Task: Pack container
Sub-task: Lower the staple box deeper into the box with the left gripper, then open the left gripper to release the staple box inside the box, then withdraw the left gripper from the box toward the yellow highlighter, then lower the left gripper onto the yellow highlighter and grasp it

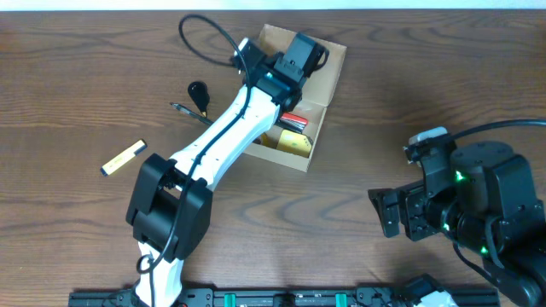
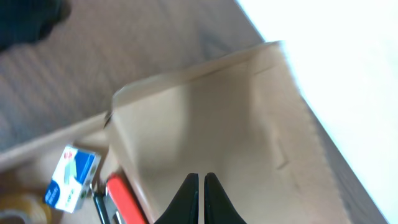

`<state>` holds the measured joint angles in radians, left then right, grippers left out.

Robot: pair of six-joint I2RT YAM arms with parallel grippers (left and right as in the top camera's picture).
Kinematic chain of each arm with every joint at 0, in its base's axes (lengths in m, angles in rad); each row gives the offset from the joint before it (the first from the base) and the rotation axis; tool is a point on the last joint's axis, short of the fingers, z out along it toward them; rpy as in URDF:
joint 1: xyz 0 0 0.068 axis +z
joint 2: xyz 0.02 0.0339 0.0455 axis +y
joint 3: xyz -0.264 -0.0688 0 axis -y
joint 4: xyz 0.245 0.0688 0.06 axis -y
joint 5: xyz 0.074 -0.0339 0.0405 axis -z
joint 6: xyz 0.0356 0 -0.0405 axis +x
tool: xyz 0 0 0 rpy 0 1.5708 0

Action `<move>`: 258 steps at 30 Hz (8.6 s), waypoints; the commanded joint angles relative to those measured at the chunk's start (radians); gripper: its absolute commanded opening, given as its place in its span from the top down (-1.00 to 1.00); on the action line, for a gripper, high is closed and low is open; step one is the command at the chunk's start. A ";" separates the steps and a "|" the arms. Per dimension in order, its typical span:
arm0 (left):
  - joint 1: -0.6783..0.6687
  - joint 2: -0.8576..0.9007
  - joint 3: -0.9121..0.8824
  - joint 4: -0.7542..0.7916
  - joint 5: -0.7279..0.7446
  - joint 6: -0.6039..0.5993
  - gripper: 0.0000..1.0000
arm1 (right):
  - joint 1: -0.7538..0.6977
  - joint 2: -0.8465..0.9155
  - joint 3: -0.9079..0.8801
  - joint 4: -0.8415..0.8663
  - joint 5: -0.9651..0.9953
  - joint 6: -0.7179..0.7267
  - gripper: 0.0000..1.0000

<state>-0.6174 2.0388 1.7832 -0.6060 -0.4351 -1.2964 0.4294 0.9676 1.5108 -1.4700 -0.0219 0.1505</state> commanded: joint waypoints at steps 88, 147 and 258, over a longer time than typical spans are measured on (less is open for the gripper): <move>0.229 -0.040 -0.138 -0.384 0.359 0.957 0.88 | -0.007 -0.001 0.013 -0.001 0.010 -0.010 -0.98; 0.526 -0.348 0.023 -0.319 0.191 0.747 -0.38 | -0.007 -0.001 0.013 -0.001 0.011 -0.010 -0.98; 0.800 -0.034 -0.399 -0.266 0.340 -0.278 -0.57 | -0.007 -0.001 0.013 -0.001 0.010 -0.010 -0.99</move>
<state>0.1761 2.0087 1.4055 -0.8948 -0.0719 -1.5429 0.4294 0.9676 1.5108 -1.4700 -0.0219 0.1505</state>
